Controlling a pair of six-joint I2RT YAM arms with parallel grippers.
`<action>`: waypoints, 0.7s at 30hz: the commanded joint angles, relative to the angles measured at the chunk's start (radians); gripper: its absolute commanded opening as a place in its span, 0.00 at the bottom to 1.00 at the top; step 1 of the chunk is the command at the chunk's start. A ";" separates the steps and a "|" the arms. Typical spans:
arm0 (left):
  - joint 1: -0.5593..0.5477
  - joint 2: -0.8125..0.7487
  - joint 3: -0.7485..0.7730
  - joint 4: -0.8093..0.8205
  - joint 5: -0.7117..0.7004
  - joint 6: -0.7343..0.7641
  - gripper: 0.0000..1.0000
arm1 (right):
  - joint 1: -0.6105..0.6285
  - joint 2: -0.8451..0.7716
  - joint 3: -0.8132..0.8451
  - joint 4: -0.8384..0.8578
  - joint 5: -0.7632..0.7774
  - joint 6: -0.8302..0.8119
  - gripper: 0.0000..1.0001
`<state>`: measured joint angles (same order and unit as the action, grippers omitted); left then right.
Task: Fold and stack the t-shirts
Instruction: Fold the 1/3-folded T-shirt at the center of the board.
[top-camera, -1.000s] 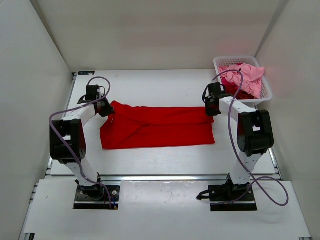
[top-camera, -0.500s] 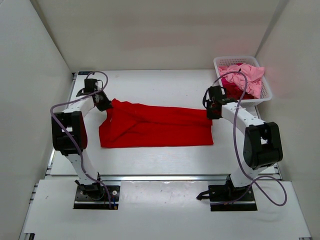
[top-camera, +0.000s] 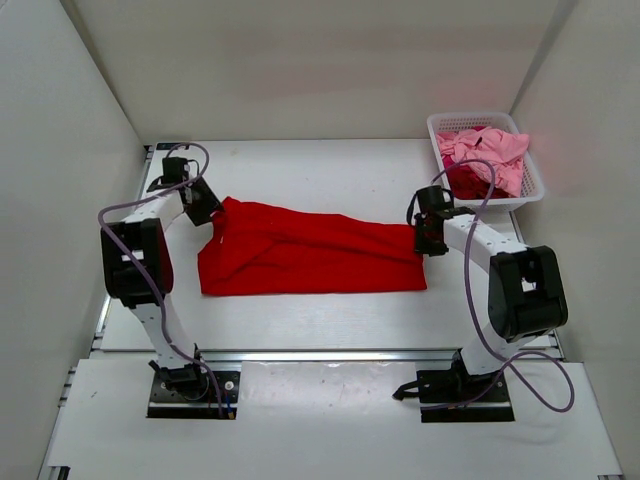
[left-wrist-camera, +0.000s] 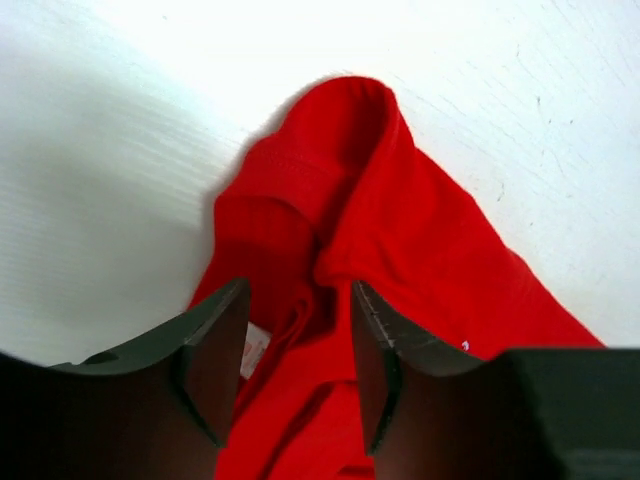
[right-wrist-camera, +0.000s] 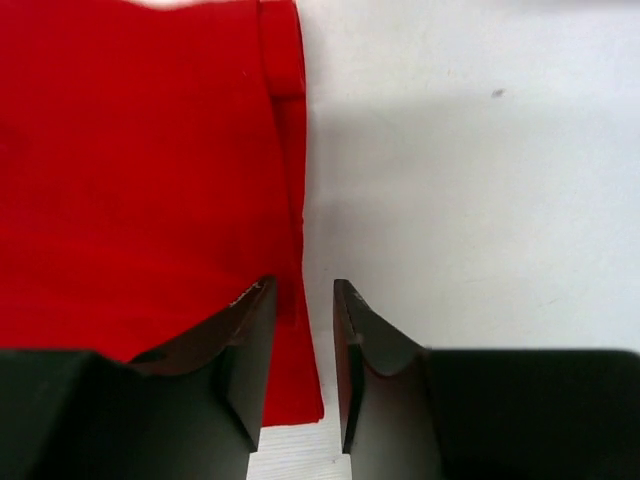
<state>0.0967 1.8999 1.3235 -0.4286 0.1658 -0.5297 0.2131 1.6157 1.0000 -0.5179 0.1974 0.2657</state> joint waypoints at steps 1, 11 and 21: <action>0.011 -0.113 -0.046 0.042 0.018 -0.009 0.57 | 0.002 -0.046 0.064 0.022 0.020 -0.006 0.28; -0.069 -0.427 -0.384 0.096 0.057 -0.010 0.36 | 0.065 -0.007 0.037 0.084 -0.096 0.033 0.17; -0.138 -0.510 -0.578 0.117 -0.022 0.010 0.60 | 0.077 -0.011 0.005 0.128 -0.104 0.066 0.15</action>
<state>-0.0135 1.4616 0.7654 -0.3607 0.1699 -0.5243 0.2569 1.6699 1.0035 -0.4313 0.0807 0.3145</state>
